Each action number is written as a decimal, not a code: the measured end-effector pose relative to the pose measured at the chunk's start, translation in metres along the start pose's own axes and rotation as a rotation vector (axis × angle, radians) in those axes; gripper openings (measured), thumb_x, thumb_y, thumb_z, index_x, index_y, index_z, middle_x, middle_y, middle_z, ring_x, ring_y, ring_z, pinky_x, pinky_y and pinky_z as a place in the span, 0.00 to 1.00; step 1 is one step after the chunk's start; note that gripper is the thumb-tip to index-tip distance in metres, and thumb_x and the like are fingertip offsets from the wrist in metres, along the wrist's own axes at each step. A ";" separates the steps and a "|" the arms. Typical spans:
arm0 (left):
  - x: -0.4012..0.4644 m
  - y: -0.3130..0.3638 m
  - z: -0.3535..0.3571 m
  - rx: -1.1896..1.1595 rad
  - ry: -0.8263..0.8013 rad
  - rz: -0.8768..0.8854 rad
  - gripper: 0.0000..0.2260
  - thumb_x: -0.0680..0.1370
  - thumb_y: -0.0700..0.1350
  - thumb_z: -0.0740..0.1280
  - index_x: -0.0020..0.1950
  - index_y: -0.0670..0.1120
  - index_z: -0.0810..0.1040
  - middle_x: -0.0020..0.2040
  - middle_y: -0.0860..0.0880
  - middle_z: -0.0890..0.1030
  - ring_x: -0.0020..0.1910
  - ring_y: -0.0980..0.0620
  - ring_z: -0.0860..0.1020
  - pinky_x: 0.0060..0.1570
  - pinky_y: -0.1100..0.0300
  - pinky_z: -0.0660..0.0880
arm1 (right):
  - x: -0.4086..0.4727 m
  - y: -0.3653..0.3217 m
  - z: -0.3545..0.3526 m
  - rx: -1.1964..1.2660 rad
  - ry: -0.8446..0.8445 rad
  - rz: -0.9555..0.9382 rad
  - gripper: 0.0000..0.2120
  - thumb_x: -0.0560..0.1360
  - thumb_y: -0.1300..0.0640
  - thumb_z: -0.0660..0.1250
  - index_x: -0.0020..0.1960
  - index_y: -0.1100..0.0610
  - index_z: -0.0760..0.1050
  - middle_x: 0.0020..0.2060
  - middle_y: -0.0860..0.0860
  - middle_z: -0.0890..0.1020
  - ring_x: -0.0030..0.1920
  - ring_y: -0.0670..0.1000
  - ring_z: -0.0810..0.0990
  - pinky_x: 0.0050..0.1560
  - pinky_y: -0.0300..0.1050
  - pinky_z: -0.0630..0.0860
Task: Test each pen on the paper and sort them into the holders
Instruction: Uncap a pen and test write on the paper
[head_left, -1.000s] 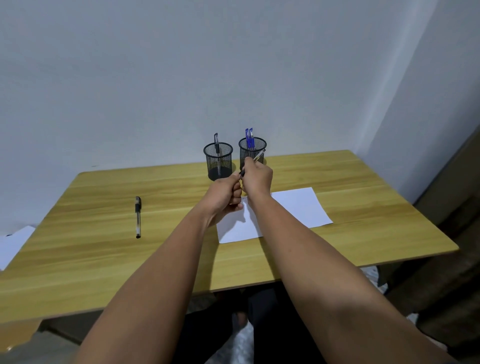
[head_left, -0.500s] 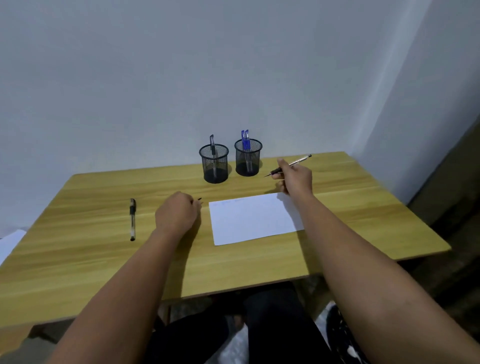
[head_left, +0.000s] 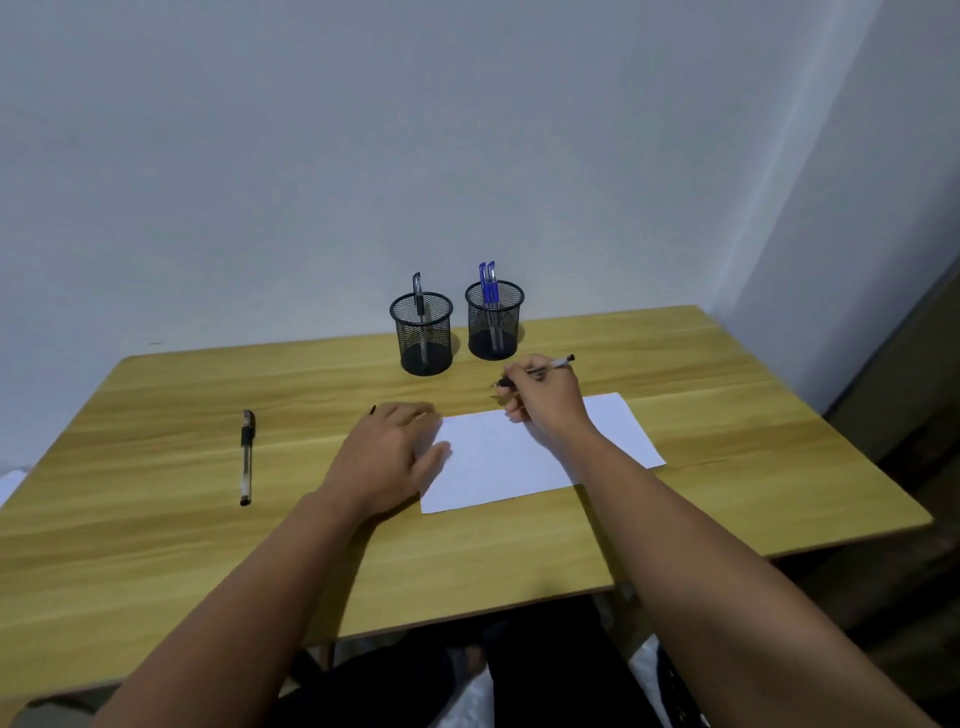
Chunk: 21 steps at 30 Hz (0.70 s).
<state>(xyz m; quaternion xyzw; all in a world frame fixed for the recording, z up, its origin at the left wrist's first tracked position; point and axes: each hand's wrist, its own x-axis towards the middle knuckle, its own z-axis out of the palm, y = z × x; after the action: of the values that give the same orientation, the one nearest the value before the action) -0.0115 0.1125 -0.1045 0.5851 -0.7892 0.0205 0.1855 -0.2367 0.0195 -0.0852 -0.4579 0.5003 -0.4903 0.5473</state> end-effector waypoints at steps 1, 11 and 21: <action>-0.002 0.000 0.005 0.001 -0.028 -0.008 0.25 0.80 0.63 0.56 0.67 0.50 0.79 0.70 0.51 0.77 0.67 0.47 0.73 0.64 0.46 0.71 | 0.002 0.005 0.000 -0.014 -0.003 0.013 0.08 0.84 0.62 0.68 0.47 0.64 0.79 0.36 0.61 0.82 0.29 0.52 0.76 0.27 0.42 0.74; -0.009 -0.001 0.021 -0.022 0.030 -0.096 0.28 0.78 0.67 0.56 0.71 0.55 0.76 0.73 0.57 0.73 0.73 0.52 0.68 0.76 0.44 0.56 | 0.007 0.005 -0.010 -0.021 -0.003 -0.095 0.16 0.81 0.58 0.75 0.37 0.60 0.75 0.31 0.61 0.77 0.30 0.53 0.76 0.24 0.41 0.69; -0.012 -0.001 0.022 -0.025 0.097 -0.103 0.26 0.77 0.65 0.62 0.68 0.52 0.79 0.71 0.55 0.76 0.71 0.55 0.72 0.73 0.48 0.60 | 0.006 0.023 -0.018 -0.137 0.014 -0.140 0.22 0.78 0.49 0.77 0.34 0.60 0.72 0.29 0.62 0.77 0.34 0.57 0.79 0.40 0.52 0.75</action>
<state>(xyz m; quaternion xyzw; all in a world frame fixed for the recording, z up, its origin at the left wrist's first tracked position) -0.0132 0.1174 -0.1286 0.6211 -0.7481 0.0295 0.2318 -0.2532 0.0161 -0.1103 -0.5247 0.5033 -0.4953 0.4755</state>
